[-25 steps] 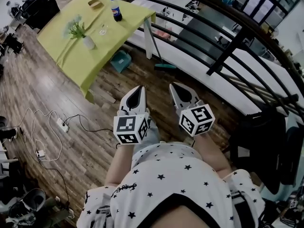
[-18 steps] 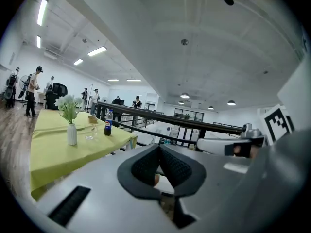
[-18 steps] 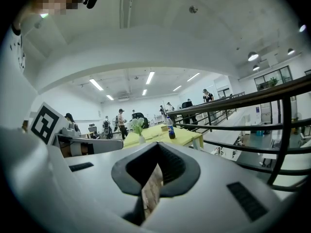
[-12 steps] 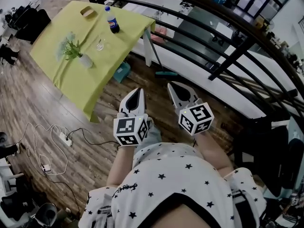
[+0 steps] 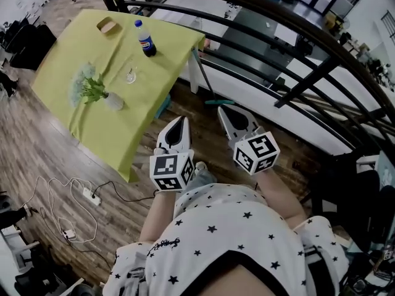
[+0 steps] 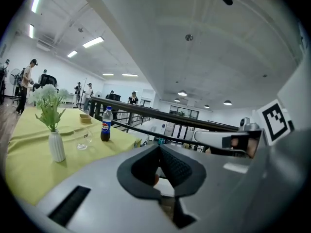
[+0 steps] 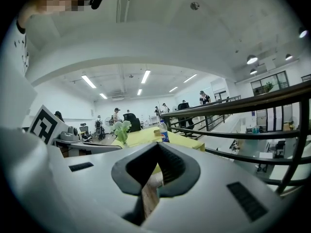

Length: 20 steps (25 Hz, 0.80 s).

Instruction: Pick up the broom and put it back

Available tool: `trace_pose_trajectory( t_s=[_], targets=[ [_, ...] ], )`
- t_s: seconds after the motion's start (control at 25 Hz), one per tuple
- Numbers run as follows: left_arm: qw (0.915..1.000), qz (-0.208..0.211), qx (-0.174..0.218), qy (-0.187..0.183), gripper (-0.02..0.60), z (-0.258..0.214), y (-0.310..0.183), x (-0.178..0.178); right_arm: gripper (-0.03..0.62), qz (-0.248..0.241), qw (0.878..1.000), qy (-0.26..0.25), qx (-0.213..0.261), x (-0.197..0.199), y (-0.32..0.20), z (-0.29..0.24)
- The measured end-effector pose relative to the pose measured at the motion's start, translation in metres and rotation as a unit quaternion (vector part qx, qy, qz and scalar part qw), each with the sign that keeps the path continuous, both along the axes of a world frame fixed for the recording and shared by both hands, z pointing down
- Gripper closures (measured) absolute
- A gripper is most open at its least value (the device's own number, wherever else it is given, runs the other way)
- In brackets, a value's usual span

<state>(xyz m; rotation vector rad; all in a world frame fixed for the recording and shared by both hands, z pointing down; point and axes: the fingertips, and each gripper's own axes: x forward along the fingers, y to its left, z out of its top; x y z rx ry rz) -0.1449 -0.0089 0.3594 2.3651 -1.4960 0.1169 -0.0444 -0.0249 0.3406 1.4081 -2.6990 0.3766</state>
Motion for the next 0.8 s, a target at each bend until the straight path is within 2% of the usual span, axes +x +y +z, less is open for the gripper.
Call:
trace_pose_trajectory(
  t_s=[0.44,0.8],
  targets=[
    [0.9998,0.006,-0.017,0.003,0.569,0.025,-0.072,-0.038,0.6,0.029,0.999,0.025,-0.019,-0.021,-0.065,0.028],
    [0.999,-0.004,-0.043,0.007,0.571,0.052,-0.114,-0.046,0.6,0.041,0.998,0.039,-0.026,-0.016,-0.123,0.051]
  ],
)
